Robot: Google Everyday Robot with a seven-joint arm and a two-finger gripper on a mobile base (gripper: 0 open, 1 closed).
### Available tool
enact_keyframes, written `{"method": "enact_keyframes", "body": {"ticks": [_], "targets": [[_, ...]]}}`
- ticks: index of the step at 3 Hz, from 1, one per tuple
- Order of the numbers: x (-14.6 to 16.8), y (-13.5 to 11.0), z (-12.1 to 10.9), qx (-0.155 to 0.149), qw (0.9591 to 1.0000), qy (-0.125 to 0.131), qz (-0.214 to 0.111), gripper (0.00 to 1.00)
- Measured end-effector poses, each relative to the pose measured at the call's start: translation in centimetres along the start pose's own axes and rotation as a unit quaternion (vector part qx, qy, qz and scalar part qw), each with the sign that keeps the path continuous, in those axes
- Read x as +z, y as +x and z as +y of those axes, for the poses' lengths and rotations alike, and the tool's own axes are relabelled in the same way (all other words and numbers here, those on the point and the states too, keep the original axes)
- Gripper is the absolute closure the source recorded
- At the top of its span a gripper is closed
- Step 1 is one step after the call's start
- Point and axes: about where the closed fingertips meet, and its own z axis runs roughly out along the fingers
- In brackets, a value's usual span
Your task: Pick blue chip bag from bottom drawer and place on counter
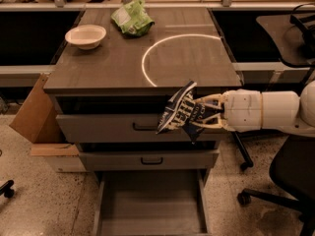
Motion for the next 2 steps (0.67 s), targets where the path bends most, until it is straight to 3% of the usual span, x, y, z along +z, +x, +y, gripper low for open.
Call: {"method": "enact_keyframes", "body": {"ticks": [1,2], "targets": [[0.4,-0.5,-3.5,-0.006,0.9998,0.014,0.010,1.00],[1.3,-2.0,-12.3,-0.014,0.9974,0.058,0.040,1.00]]}}
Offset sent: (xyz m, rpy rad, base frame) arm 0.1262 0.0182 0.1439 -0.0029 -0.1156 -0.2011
